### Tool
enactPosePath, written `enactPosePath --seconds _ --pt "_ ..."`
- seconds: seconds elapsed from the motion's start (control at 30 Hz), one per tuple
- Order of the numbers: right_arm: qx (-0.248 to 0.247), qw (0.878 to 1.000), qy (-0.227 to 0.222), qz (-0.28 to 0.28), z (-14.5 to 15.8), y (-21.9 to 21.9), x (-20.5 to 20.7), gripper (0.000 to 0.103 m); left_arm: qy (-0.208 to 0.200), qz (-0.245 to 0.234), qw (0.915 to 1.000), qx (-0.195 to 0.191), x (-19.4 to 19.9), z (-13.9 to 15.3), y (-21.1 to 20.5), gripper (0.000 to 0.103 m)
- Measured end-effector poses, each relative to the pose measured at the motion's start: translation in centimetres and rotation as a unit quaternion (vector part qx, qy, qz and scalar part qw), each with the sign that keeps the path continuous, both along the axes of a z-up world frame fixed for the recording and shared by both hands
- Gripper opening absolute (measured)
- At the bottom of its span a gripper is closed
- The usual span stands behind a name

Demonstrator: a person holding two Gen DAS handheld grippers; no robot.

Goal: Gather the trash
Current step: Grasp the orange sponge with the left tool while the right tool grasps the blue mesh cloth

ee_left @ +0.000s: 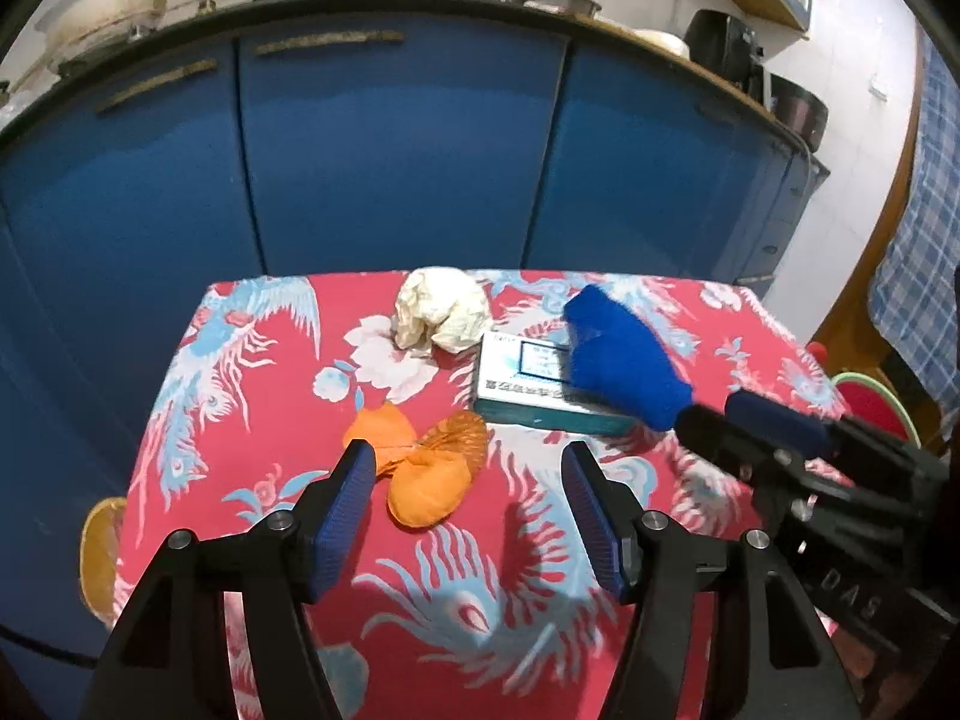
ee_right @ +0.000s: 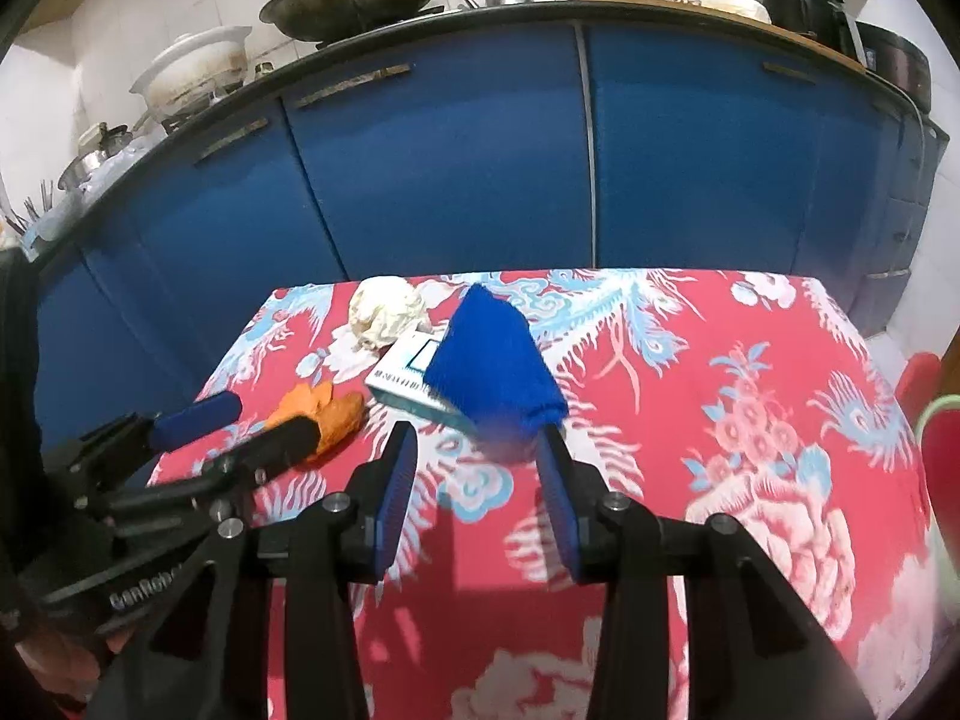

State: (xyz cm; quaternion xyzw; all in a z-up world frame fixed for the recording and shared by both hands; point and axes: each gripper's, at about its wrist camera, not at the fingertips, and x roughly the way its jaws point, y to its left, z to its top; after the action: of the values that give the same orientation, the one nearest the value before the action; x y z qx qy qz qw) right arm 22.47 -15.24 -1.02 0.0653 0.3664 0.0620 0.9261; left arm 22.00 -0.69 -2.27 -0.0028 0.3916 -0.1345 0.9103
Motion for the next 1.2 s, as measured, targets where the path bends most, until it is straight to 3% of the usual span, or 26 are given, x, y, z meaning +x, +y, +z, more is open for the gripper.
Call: enactPosePath --seconds 0.17,0.27,0.37,0.4,0.43,0.47,0.57,0.63,0.97,1.2 --pt "-0.008 1.000 0.011 -0.011 -1.2 -0.5 2.5 0.048 0.023 0.005 0.9997 -0.007 2.1 -1.8 0.4 0.063" --pt "-0.008 1.000 0.018 -0.016 -2.1 -0.7 3.7 0.051 0.036 -0.002 0.9993 -0.008 2.8 -2.6 0.2 0.042" --pt "-0.016 1.000 0.015 -0.012 -2.7 -0.4 4.6 0.051 0.024 -0.010 0.9996 0.006 3.3 -2.7 -0.1 0.028" --pt "-0.016 1.000 0.014 -0.013 -2.9 -0.3 4.8 0.050 0.022 -0.011 0.9997 0.006 3.4 -2.7 -0.1 0.024" --pt "-0.013 1.000 0.016 -0.011 -3.0 -0.3 5.1 0.038 0.021 -0.016 0.9996 0.001 3.6 -2.5 -0.1 0.016" --pt "-0.011 1.000 0.021 -0.007 -3.1 -0.2 5.4 0.025 0.025 -0.016 0.9996 0.002 3.8 -2.5 -0.2 0.016" --pt "-0.036 0.999 0.018 -0.003 -3.2 0.2 5.6 0.012 0.016 -0.017 0.9996 0.014 3.8 -2.6 -0.6 0.014" --pt "-0.044 0.999 0.015 -0.001 -3.3 0.4 5.4 0.009 0.011 -0.016 0.9997 0.016 3.6 -2.7 -0.7 0.013" --pt "-0.017 1.000 0.005 -0.010 -1.8 -0.5 3.1 0.006 -0.009 -0.010 0.9999 -0.007 1.7 -0.4 -0.5 0.012" --pt "-0.015 1.000 -0.015 -0.006 0.5 -0.7 0.2 0.007 -0.029 -0.006 0.9995 -0.010 -1.7 1.2 -1.2 0.012"
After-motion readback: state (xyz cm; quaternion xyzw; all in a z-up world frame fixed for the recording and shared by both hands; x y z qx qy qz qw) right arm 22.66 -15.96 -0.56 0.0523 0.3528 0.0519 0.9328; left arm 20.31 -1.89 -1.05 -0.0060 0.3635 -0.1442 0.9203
